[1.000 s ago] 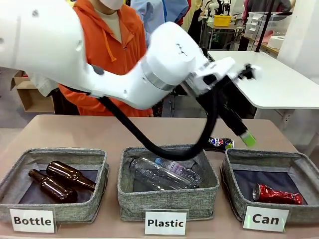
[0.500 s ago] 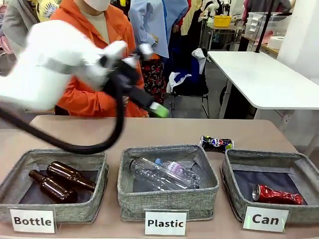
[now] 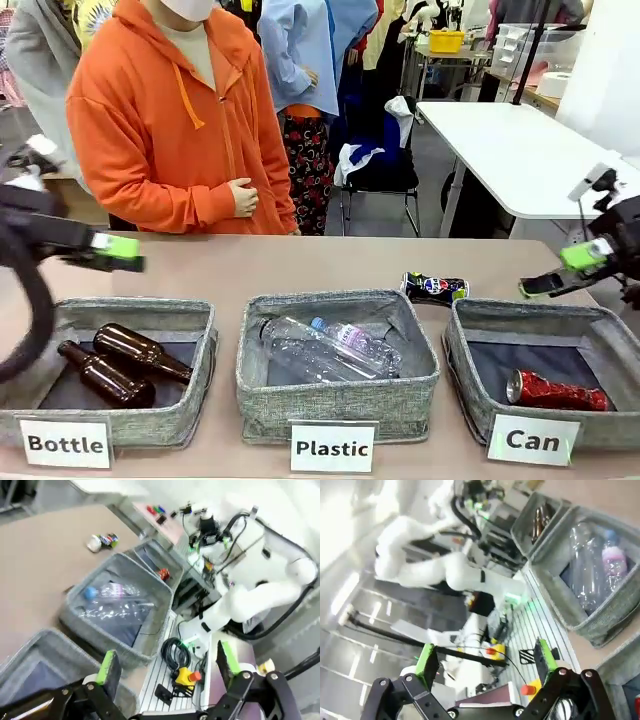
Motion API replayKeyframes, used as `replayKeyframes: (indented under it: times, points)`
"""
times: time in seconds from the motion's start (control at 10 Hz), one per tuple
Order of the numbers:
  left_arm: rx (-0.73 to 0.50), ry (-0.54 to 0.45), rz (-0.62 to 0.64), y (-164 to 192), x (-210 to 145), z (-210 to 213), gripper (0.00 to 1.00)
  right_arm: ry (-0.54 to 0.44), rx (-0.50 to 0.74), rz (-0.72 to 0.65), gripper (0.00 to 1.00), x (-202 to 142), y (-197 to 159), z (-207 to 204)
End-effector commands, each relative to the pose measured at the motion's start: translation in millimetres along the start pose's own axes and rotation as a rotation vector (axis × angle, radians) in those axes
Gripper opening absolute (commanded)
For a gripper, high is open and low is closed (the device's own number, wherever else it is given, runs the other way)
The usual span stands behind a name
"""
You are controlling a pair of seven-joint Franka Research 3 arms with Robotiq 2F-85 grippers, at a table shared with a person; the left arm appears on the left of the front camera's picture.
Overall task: Sort the can waste into the basket.
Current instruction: Pick up the can waste from the table and place it in the right Fabric basket.
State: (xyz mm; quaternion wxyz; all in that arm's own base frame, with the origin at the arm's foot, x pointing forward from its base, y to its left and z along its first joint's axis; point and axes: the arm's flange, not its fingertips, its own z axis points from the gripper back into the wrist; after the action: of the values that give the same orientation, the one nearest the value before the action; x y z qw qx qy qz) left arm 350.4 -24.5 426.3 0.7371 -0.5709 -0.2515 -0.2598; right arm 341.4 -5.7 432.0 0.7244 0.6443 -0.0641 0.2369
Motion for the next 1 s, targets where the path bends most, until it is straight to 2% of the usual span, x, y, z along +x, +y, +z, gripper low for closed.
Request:
replayKeyframes:
  times: [0.0, 0.1, 0.2, 0.3, 0.4, 0.9]
  points:
    - [-0.029, -0.163, 0.0, 9.3, -18.8, 48.0, 1.0, -0.08, -0.054, -0.089, 1.0, 15.9, -14.4, 19.2]
    - [-0.038, -0.255, -0.025, 10.2, -30.9, 80.4, 1.0, -0.126, -0.089, -0.113, 1.0, 14.8, -21.2, 25.4]
    - [-0.052, -0.306, -0.032, 19.9, -39.5, 102.2, 1.0, -0.203, -0.165, -0.114, 1.0, 17.8, -28.2, 33.5]
    - [-0.065, -0.245, -0.057, 28.9, -47.1, 111.6, 1.0, -0.294, -0.261, -0.115, 1.0, 21.8, -34.3, 42.8]
    - [-0.013, -0.255, 0.021, 17.7, -26.6, 98.1, 1.0, -0.116, -0.103, -0.085, 1.0, 10.0, -34.9, 33.1]
    - [-0.013, -0.255, 0.021, 17.7, -26.6, 98.1, 1.0, -0.116, -0.103, -0.085, 1.0, 10.0, -34.9, 33.1]
